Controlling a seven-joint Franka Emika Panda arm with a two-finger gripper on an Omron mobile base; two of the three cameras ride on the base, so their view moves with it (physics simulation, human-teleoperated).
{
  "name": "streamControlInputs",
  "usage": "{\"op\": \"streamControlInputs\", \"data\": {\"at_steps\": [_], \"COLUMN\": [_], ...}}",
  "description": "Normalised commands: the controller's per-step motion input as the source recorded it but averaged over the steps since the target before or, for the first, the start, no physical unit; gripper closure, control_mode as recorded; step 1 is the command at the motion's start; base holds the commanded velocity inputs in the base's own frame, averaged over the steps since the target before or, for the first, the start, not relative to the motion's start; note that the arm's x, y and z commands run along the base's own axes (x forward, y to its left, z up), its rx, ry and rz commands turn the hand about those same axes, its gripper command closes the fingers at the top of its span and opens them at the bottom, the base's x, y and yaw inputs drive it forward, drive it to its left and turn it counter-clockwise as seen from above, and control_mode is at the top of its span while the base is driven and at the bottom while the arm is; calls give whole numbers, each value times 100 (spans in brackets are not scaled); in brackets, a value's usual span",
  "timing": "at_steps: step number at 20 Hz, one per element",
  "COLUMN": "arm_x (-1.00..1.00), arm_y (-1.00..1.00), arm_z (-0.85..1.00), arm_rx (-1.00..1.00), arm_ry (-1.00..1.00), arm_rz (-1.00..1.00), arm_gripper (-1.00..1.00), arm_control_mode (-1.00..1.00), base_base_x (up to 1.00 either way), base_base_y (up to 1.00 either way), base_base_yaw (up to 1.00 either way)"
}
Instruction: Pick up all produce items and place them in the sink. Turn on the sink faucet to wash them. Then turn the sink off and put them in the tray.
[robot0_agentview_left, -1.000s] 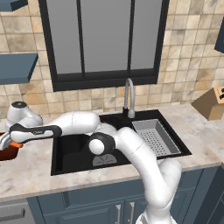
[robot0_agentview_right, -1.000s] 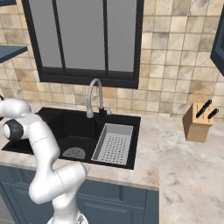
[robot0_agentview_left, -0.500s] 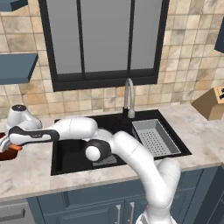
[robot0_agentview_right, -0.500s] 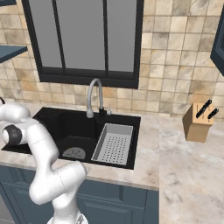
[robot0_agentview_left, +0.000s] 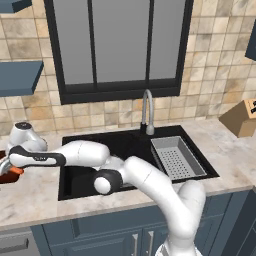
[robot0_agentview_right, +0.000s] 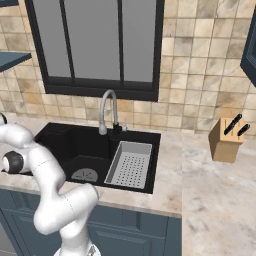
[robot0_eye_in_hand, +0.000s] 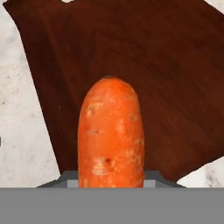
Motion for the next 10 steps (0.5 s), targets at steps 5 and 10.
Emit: {"op": "streamControlInputs", "data": {"at_steps": [5,10], "arm_x": [6,0], "arm_y": [8,17], "arm_z": [32,46], "arm_rx": [-6,-13], "arm_ry": [0,3], "arm_rz": [0,0], "arm_gripper": [-100,-100], "arm_control_mode": [-100,-100], "base_base_x": [0,0], "base_base_y": [0,0], "base_base_yaw": [0,0]}}
